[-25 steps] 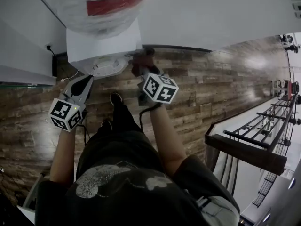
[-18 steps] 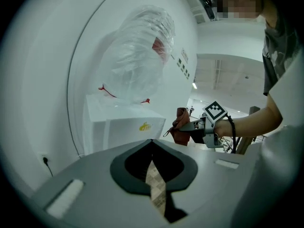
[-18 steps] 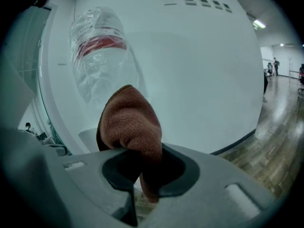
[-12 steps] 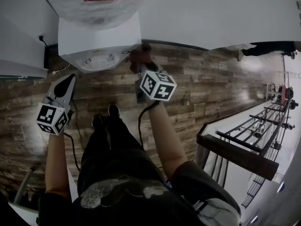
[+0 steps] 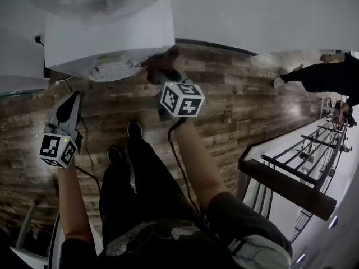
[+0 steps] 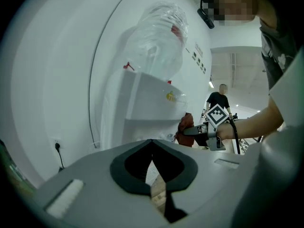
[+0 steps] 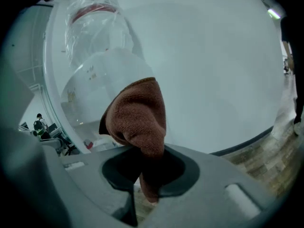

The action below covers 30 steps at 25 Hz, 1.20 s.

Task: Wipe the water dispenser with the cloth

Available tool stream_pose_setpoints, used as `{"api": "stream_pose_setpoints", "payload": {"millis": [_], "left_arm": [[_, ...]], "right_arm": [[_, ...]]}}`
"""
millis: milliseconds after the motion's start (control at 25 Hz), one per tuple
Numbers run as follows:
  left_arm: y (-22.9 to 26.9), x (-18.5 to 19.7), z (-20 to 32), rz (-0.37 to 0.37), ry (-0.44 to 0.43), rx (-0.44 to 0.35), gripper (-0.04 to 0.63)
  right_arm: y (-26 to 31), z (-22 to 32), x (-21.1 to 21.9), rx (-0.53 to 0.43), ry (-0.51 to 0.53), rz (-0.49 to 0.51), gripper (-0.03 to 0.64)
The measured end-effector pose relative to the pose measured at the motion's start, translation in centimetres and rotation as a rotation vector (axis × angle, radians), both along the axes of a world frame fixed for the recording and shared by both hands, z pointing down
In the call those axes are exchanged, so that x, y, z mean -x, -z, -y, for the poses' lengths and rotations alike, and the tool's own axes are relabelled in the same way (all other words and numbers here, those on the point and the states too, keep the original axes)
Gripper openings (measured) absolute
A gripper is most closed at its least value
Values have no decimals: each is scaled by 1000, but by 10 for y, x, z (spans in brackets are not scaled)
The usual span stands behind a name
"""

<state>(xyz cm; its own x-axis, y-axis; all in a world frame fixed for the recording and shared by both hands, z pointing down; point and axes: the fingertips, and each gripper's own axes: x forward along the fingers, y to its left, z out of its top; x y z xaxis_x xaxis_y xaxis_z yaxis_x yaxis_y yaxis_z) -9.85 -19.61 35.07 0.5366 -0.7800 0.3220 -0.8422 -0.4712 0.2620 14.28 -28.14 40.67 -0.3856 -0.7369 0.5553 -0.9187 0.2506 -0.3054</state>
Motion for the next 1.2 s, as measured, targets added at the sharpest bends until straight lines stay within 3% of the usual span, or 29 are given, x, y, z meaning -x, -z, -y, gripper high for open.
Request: {"api": "stream_pose_setpoints", "payload": {"millis": [280,640,1000,1200], "left_arm": [[-108,24,-17,29,-26,0,17],[-262,43,-8,19,-50,-31,17],[-393,38,19,20,-106,-104,17],[-449,38,16,3,-110,-93,17]], "right_arm": [[-87,-3,-2,-47,-13,4,60],[-250,-20,-14,-69,-35,-13,60],[-352,3,2,-194,81,-78,60],[-414,-1,-3,-152,70,-86,60]]}}
